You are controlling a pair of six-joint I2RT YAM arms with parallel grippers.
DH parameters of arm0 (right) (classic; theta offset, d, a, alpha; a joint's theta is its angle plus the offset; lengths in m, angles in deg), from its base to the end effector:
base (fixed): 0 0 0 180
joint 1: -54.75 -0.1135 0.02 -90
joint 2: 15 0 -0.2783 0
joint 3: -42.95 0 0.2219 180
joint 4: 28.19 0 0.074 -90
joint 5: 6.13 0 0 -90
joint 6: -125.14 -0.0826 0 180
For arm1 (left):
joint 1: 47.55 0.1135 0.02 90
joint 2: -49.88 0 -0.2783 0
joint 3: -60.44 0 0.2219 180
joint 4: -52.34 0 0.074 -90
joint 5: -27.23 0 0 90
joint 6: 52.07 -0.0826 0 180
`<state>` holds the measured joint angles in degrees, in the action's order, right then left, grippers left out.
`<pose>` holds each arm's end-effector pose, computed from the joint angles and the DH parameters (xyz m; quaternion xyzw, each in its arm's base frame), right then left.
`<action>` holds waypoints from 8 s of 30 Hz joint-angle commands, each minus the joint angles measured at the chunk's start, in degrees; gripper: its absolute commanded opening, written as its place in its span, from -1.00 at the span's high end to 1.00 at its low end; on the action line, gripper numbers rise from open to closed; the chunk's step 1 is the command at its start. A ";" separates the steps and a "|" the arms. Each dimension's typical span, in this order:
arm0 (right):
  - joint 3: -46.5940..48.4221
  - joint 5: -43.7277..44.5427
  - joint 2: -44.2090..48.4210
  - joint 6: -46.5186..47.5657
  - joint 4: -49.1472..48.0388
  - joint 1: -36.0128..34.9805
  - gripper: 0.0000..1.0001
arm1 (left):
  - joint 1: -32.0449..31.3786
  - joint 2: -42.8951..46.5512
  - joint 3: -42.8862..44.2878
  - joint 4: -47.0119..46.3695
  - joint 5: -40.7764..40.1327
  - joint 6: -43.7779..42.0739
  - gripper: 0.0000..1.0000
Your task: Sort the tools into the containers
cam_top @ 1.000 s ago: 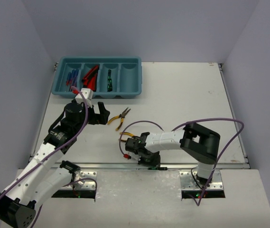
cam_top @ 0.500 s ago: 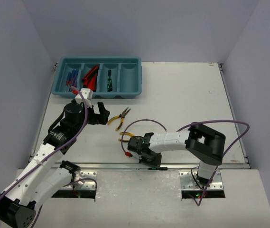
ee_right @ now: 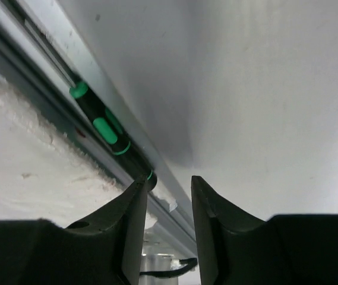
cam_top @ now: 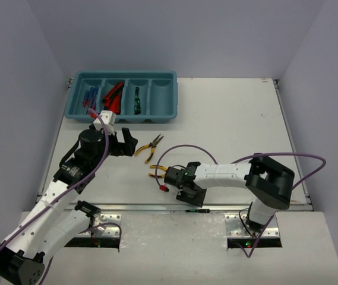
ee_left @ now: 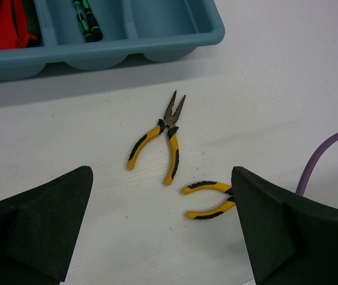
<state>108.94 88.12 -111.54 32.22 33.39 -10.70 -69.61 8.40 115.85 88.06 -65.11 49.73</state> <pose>0.1040 0.2130 0.1209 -0.5191 0.8537 -0.0411 0.0055 0.1609 -0.0616 0.2931 0.0626 0.8255 -0.1471 0.5412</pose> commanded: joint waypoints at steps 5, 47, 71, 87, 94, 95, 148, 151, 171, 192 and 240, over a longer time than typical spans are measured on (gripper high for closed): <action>-1.00 -6.94 2.47 4.31 7.63 -0.22 0.10 | -0.08 1.14 0.88 -1.49 0.90 -0.64 -1.00; -3.34 -4.42 -8.70 5.65 -1.67 -2.75 0.37 | -0.17 2.11 0.88 -1.22 0.76 -0.81 -1.00; 1.40 1.61 3.68 5.98 2.17 -3.63 1.00 | -0.09 2.26 0.88 -1.30 -0.36 -0.64 -1.00; 5.61 4.75 17.17 8.32 3.60 -1.39 1.00 | -0.08 3.60 1.14 -1.22 -3.04 -0.45 -1.00; 7.17 8.44 22.40 9.86 1.24 1.98 1.00 | -0.08 3.91 1.23 -1.13 -4.51 -0.06 -1.00; 7.32 8.71 22.81 10.08 0.49 2.72 1.00 | -0.08 4.02 1.23 -1.13 -4.73 -0.02 -1.00; 82.80 -16.36 -47.66 -17.08 -37.44 29.42 1.00 | 2.90 3.69 0.30 -2.14 -4.85 1.74 -1.00; 83.07 -15.40 -48.96 -17.23 -39.20 29.42 0.98 | 2.90 3.69 0.27 -2.18 -4.34 1.74 -1.00; 66.94 -7.91 -21.84 -7.71 -26.99 30.96 -0.50 | 2.99 -2.01 0.99 -1.11 -1.23 2.36 -1.00; 2.33 -17.18 30.72 -4.99 -30.67 31.09 -0.86 | -0.61 -53.90 27.87 15.69 -1.65 -5.02 -0.98; -1.83 -24.11 37.39 -5.08 -36.83 31.15 -0.78 | -7.44 -55.12 30.36 17.48 5.77 -6.25 1.00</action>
<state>107.19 64.15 -74.32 27.55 -0.07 20.49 -76.55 -53.14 144.70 107.44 -61.23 43.34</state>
